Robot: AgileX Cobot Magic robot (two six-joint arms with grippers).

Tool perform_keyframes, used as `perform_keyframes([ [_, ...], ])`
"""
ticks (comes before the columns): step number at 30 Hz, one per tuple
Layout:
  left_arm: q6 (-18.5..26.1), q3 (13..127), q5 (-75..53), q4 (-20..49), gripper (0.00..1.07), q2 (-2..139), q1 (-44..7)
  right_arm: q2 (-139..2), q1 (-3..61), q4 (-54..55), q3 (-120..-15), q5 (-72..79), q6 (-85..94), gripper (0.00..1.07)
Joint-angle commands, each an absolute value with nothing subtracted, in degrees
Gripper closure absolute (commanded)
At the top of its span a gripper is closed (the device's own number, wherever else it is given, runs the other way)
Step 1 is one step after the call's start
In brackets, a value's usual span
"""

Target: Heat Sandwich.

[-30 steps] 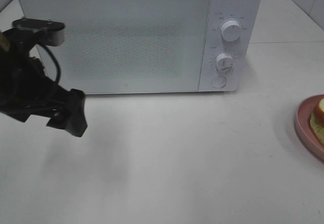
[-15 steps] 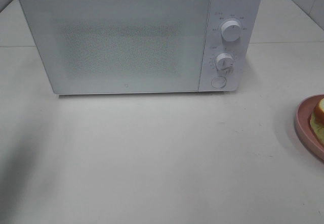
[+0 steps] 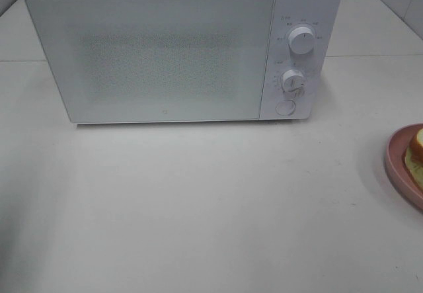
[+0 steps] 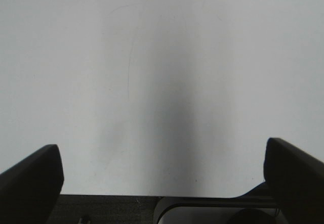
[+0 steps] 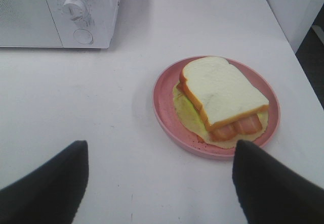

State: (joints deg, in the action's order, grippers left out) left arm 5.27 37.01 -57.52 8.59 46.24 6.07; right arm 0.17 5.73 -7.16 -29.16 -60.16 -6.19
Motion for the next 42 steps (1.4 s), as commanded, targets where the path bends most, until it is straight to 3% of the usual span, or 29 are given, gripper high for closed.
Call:
perform_keyframes([
  [1,5.39,34.49,-58.04,8.54,0.05,40.97,6.25,1.66,5.27,-7.05,-28.88,-59.76,-5.79,0.31],
  [10,5.21,28.99,-58.50,8.54,0.05,29.51,6.25,1.66,5.27,-7.05,-28.88,-59.76,-5.79,0.31],
  [17,1.83,28.30,-59.30,6.88,0.05,23.66,6.25,1.66,5.27,-7.05,-28.88,-59.76,-5.73,0.31],
  [42,1.95,28.30,-59.24,7.16,0.05,-1.83,5.79,1.66,5.27,-7.05,-28.88,-59.76,-5.73,0.31],
])
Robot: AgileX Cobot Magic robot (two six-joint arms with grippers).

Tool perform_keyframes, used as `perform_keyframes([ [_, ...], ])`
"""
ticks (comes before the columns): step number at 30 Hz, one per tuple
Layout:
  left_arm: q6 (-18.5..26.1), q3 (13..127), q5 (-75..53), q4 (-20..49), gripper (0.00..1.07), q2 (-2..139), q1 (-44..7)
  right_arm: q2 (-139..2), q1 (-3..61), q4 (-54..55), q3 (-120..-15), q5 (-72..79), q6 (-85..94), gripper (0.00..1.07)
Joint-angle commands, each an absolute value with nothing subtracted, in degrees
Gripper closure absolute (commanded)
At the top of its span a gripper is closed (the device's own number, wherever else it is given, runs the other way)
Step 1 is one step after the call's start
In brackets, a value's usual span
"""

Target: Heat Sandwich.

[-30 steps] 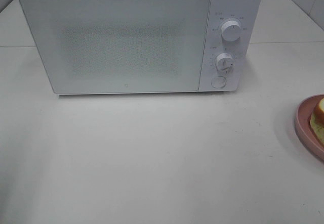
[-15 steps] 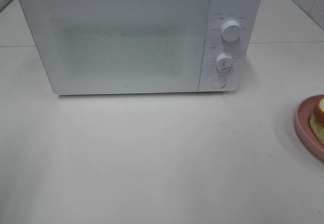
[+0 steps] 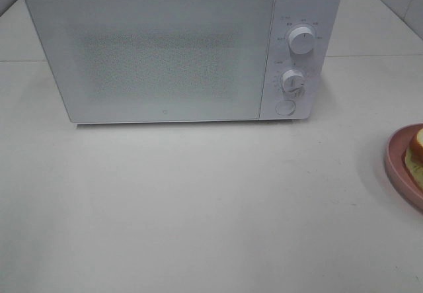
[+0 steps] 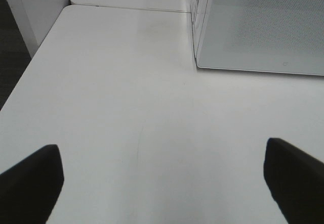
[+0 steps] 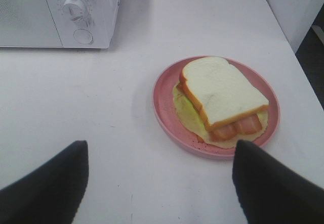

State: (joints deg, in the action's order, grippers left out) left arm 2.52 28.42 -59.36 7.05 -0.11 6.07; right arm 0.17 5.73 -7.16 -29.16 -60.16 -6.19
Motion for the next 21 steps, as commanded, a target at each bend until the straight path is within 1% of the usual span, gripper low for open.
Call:
perform_keyframes([
  [1,2.06,28.30,-59.24,7.16,0.05,-1.95,5.33,1.66,5.27,-7.05,-28.88,-59.76,-5.73,0.31],
  [3,2.06,28.30,-59.24,7.16,0.05,-1.95,4.81,1.66,5.27,-7.05,-28.88,-59.76,-5.73,0.31],
  [4,2.06,28.30,-59.24,7.16,0.05,-1.95,3.32,1.66,5.27,-7.05,-28.88,-59.70,-5.73,0.31],
  [6,2.06,28.30,-59.24,7.16,0.05,-1.95,2.46,1.66,5.27,-7.05,-28.88,-59.70,-5.73,0.31],
  [21,2.06,28.30,-59.24,7.16,0.05,-1.89,2.52,1.66,5.27,-7.05,-28.88,-59.70,-5.73,0.31],
])
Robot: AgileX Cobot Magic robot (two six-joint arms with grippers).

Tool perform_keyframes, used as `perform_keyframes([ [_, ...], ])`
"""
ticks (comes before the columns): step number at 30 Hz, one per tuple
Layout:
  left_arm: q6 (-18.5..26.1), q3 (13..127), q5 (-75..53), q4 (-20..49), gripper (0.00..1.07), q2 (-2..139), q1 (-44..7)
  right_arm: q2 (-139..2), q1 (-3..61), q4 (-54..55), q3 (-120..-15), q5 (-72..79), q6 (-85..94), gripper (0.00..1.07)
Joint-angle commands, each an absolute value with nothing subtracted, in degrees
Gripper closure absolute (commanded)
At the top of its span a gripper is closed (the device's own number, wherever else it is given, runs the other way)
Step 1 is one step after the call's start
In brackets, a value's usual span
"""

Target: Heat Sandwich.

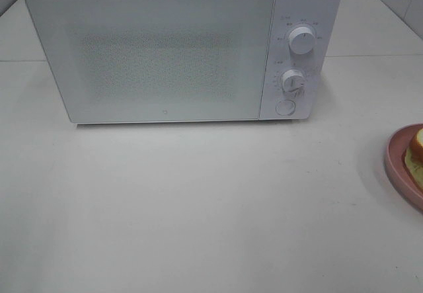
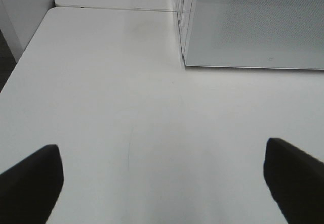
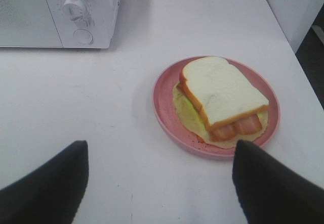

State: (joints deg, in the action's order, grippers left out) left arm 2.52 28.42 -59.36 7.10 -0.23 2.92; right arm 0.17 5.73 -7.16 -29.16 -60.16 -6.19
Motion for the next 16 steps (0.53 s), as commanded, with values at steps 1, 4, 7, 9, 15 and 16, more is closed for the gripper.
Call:
perform_keyframes([
  [1,2.06,28.30,-59.24,7.16,0.05,-1.89,2.52,1.66,5.27,-7.05,-28.88,-59.70,-5.73,0.31],
  [4,2.06,28.30,-59.24,7.16,0.05,-1.89,2.52,1.66,5.27,-7.05,-28.88,-59.70,-5.79,0.31],
  [7,2.06,28.30,-59.24,7.16,0.05,-1.89,2.52,1.66,5.27,-7.05,-28.88,-59.70,-5.79,0.31],
  [9,2.06,28.30,-59.24,7.16,0.05,-1.89,2.52,1.66,5.27,-7.05,-28.88,-59.70,-5.79,0.31],
  [15,2.06,28.30,-59.24,7.16,0.05,-1.89,2.52,1.66,5.27,-7.05,-28.88,-59.70,-5.73,0.31],
  [16,2.06,28.30,-59.24,7.16,0.05,-1.89,2.52,1.66,5.27,-7.05,-28.88,-59.70,-5.73,0.31],
])
